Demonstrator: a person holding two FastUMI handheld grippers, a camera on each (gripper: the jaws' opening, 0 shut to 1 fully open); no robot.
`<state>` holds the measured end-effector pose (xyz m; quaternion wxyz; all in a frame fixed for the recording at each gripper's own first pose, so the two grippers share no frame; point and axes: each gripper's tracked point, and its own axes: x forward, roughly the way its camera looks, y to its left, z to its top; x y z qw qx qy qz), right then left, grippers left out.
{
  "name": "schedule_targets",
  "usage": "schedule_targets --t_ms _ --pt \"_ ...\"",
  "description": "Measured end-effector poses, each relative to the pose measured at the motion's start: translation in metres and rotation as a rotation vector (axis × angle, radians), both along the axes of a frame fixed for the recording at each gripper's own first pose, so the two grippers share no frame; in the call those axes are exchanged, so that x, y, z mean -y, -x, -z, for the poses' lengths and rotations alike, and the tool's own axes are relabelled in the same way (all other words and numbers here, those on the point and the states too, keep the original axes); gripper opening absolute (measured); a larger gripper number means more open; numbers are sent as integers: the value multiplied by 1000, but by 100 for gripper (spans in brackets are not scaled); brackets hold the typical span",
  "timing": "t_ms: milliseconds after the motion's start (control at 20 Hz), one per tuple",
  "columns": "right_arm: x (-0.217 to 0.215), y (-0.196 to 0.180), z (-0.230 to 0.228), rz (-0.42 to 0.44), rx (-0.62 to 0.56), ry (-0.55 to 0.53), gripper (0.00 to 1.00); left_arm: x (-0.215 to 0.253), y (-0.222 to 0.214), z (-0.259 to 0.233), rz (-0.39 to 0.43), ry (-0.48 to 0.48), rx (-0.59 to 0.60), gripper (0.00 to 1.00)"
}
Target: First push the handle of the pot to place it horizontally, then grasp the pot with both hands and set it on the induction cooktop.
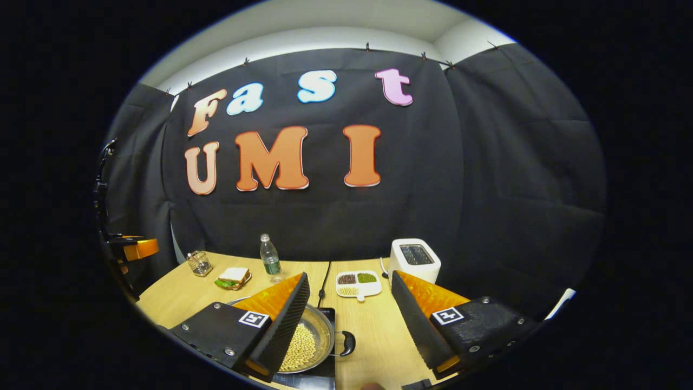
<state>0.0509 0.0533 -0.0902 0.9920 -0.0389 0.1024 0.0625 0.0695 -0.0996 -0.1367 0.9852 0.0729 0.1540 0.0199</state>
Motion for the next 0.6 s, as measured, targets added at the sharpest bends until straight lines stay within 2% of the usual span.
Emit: schedule_targets --t_ms 100,300,400,450,500,550,600 --pt "4 10 -30 -7 43 -24 94 2 3 -32 15 -18 73 74" --pt "32 25 -83 38 151 -32 94 21 24 -78 73 -37 165 72" --pt "43 35 -99 59 190 -50 94 40 37 -79 113 -6 166 72" --pt "50 37 -104 76 207 -57 88 52 43 -75 140 24 147 73" --pt "57 39 -108 89 218 -58 88 59 47 -69 164 49 128 73" --pt "61 41 -107 101 226 -56 99 62 50 -68 169 68 122 73" --pt "64 42 -108 107 230 -54 99 65 49 -71 172 88 130 73"
